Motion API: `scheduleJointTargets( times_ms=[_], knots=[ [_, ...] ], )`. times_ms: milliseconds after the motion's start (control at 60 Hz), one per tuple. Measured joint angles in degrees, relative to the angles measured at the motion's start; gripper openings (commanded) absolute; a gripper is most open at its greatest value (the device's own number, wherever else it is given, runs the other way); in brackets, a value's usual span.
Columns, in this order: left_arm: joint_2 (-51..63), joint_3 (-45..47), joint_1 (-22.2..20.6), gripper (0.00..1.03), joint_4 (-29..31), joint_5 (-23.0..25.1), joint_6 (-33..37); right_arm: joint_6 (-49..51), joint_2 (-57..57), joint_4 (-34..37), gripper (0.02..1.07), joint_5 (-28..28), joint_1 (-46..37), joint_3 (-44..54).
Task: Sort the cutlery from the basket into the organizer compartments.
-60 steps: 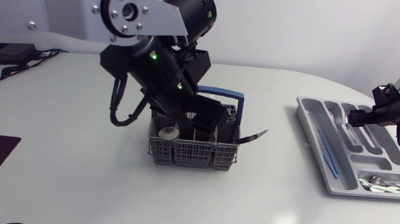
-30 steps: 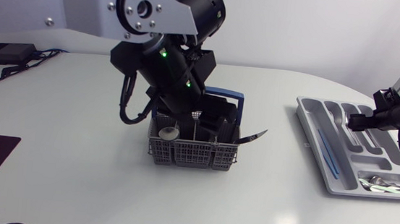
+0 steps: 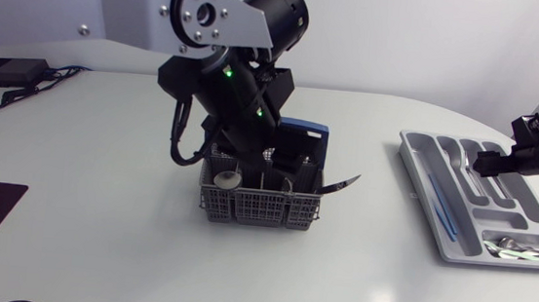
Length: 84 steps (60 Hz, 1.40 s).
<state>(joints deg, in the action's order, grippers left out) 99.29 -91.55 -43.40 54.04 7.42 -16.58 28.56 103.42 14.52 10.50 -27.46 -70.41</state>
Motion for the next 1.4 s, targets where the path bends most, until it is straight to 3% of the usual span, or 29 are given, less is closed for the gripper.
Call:
scheduleJointTargets(
  times_ms=[67,217,333,717,900,1400],
  knots=[
    [0.50,-0.24,-0.02,0.57,-0.28,0.26,-0.17,0.02,-0.87,0.02,0.97,0.20,0.04,0.57],
    [2.19,-0.57,-0.13,0.35,-1.01,0.28,-0.96,0.22,-3.02,0.02,0.97,0.31,0.04,2.38],
    [2.91,-0.76,-0.13,0.26,-1.73,1.14,-1.75,0.26,-4.61,0.02,0.97,0.87,0.04,3.56],
    [4.68,-1.95,-0.13,0.16,-2.08,1.33,-3.74,1.51,-8.07,0.02,0.97,1.70,0.04,5.88],
    [4.94,-1.97,-0.13,0.04,-2.08,2.54,-4.61,1.53,-8.37,0.02,0.97,1.73,0.04,6.34],
    [5.01,-6.16,0.81,0.04,2.93,4.35,-4.85,1.99,-11.21,0.04,0.97,2.38,0.04,8.31]
  ],
)
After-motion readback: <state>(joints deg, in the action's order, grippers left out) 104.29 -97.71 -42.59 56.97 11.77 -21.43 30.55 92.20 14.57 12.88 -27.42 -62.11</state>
